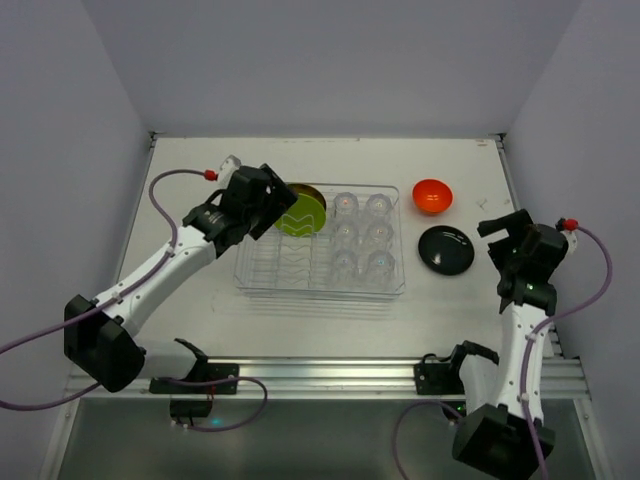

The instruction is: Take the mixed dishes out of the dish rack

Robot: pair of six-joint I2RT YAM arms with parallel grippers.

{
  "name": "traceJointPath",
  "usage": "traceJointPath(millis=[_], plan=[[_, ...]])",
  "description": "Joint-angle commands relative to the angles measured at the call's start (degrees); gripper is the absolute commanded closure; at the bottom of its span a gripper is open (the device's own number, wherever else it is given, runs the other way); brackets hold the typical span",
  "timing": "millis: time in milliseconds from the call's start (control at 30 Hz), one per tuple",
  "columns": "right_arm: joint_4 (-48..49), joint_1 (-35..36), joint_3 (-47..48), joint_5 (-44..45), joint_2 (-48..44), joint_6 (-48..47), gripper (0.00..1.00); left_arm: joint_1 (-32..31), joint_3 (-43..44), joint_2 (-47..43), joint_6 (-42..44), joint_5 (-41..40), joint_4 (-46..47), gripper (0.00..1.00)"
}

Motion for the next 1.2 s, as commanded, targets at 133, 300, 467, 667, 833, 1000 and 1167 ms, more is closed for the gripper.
traceJointPath(millis=[133,300,467,667,833,1000,1167], plan=[[3.4,0.2,-3.4,-26.1,-13.6,-1.3,0.01,-2.8,1.2,4.7,-24.9,-6.1,-2.7,0.00],[1.3,0.3,-5.3,-31.2,-16.7,-4.4,0.01,-2.6,6.6,11.4,-28.9,-7.3,-4.7,0.00],[2.5,0.7,-6.7,-33.2,-16.1,-6.3,0.01,-2.5,9.6,15.6,-32.7,-9.0,-3.3,0.04],[3.3,0.8,-7.7,-34.9,-15.0,-7.6,0.01,-2.4,14.1,20.6,-36.1,-10.0,-6.0,0.05],[4.1,0.8,-8.0,-35.6,-15.5,-6.6,0.01,-2.4,13.4,21.7,-41.2,-11.9,-8.5,0.09],[6.6,0.8,-8.8,-38.4,-16.9,-4.6,0.02,-2.3,14.1,22.8,-41.9,-15.6,-9.0,0.22],[6.4,0.8,-8.5,-39.1,-17.2,-4.4,0.03,-2.2,14.9,24.7,-42.4,-16.3,-8.8,0.26]])
